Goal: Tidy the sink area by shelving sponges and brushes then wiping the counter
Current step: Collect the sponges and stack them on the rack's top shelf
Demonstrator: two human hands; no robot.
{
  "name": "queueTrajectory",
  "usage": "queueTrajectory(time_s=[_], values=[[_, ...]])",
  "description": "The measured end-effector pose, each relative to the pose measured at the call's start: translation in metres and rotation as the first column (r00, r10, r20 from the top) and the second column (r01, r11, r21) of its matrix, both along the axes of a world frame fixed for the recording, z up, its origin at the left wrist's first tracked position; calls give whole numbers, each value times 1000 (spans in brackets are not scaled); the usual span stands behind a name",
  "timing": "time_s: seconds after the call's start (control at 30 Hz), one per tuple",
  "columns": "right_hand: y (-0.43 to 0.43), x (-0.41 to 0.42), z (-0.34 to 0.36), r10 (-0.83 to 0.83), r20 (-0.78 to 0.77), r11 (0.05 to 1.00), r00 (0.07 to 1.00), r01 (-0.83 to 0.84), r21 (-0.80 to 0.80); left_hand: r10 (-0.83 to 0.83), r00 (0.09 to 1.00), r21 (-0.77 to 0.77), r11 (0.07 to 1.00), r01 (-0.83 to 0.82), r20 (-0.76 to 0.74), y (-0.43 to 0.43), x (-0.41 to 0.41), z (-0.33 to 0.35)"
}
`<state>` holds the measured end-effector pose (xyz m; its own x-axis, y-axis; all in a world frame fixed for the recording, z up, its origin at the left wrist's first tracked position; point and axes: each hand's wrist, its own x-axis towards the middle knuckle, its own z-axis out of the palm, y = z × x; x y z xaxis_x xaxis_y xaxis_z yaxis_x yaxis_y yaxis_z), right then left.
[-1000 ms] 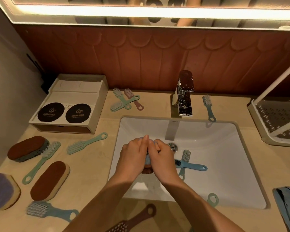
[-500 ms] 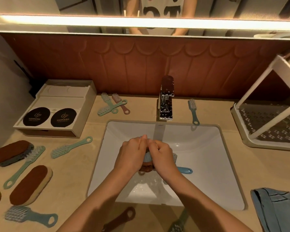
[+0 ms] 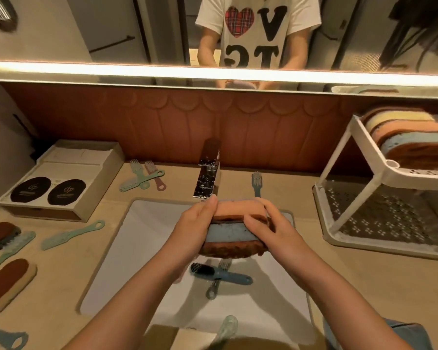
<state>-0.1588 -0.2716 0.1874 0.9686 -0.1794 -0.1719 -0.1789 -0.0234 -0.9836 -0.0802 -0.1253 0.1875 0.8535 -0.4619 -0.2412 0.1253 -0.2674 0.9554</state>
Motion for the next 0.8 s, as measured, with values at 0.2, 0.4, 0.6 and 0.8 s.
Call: queueTrajectory(time_s=[0.2,0.4,0.6,0.8], values=[[-53,-26,28,-107,115,994,988,107,-1,-64,998,-74,995,65,26,-55,-22,28],[-108,-42,68,-176,200,984,964,175,22,-141,971,-58,986,155,196,-114,-25,70],[-160,-54,96,-313,297,948,902,315,43,-196,890,-64,968,243,412,-181,-34,114],[-221,-59,106,-454,323,889,830,445,108,-237,892,-187,926,327,386,-251,-42,130]])
